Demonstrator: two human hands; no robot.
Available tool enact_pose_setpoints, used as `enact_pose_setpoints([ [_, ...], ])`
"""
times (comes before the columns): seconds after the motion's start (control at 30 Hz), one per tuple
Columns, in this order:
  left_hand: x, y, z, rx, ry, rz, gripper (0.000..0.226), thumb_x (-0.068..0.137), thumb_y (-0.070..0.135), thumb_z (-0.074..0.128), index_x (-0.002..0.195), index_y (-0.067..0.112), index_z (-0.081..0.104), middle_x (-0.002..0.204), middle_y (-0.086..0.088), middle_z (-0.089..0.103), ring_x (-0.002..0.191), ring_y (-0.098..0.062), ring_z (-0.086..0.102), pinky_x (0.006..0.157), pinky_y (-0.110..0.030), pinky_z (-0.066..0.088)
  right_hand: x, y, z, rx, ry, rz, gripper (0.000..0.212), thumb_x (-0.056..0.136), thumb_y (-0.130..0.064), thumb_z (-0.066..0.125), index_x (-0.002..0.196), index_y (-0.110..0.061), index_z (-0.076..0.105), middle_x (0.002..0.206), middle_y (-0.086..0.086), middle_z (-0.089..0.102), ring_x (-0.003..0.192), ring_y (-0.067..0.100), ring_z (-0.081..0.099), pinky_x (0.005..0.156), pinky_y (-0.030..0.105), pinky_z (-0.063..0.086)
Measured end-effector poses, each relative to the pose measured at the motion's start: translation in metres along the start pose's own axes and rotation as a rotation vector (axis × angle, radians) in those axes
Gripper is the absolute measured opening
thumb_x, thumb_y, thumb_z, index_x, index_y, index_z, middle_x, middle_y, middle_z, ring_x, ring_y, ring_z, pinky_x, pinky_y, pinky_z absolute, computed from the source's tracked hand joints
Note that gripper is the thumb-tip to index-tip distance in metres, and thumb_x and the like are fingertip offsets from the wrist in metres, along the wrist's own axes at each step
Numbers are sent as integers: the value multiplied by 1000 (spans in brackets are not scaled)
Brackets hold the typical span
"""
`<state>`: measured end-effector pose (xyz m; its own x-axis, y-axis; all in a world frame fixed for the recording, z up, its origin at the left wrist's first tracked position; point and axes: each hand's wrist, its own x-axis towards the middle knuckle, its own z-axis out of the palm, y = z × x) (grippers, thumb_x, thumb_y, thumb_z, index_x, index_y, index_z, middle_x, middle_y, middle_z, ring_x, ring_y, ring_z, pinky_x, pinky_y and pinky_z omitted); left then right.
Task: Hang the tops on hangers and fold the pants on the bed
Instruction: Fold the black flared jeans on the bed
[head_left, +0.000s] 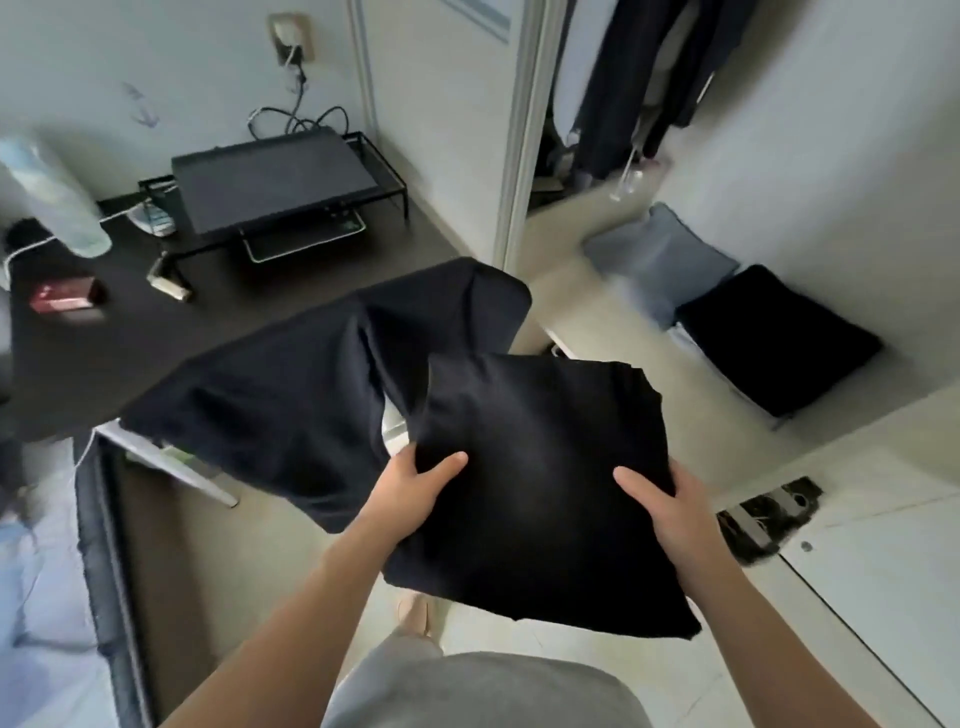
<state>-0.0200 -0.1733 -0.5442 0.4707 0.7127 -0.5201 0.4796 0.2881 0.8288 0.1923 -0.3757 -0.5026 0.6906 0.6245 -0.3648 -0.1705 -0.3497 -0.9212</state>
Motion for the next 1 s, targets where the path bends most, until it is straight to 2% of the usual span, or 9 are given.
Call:
enact_pose_setpoints([
  [0.1,49,41,21,55,-94,66,47,78,57,75,115,31,64,103,15,74,98,-9,70,92,-33,56,21,-6,-18,64,163,9,34,74,-42,79,106,-46,70,105,-12,75,95,15,74,82,41,58],
  [0.17,82,67,33,70,-187,110,39,80,51,77,110,30,66,98,16,75,93,-5,72,90,-32,57,39,-9,-27,99,265,19,32,80,-38,80,110,-41,69,104,-9,76,95,19,74,86,46,58],
  [0.23,114,95,41,92,-278,127,39,82,46,78,114,26,67,101,11,76,95,-9,73,94,-38,57,55,-14,-30,134,347,34,35,82,-36,79,116,-35,68,104,-7,76,95,20,74,87,47,58],
  [0.4,183,154,60,138,-385,141,41,83,43,77,118,25,65,99,10,77,90,-9,74,90,-38,59,90,-35,-21,228,482,65,34,80,-38,80,112,-34,68,99,-9,77,86,14,75,77,38,59],
  [0.57,231,196,93,203,-474,189,30,86,41,75,113,32,65,98,15,76,88,-3,73,81,-26,56,121,-50,-26,312,583,54,34,80,-37,80,111,-36,68,99,-9,77,87,15,75,73,34,58],
  [0.67,256,215,119,236,-476,200,35,86,39,76,115,25,64,101,10,75,91,-8,72,80,-27,56,142,-55,-38,354,609,55,35,77,-38,81,109,-41,68,101,-11,76,88,13,75,72,30,58],
  [0.8,285,238,158,267,-461,179,40,86,40,77,116,18,63,104,1,74,94,-19,72,91,-42,57,177,-57,-59,371,624,40,41,76,-45,81,115,-41,67,109,-12,75,98,14,74,84,38,57],
  [0.93,309,259,192,288,-439,190,25,87,37,76,106,23,65,96,6,74,88,-16,73,79,-32,57,214,-68,-79,370,612,9,31,81,-43,76,106,-57,66,109,-18,74,95,4,72,69,17,58],
  [1.0,322,269,207,318,-422,205,25,89,33,75,107,19,66,96,5,73,89,-17,71,76,-31,55,233,-67,-86,364,643,9,30,84,-36,76,102,-59,66,105,-19,74,91,2,72,65,14,56],
])
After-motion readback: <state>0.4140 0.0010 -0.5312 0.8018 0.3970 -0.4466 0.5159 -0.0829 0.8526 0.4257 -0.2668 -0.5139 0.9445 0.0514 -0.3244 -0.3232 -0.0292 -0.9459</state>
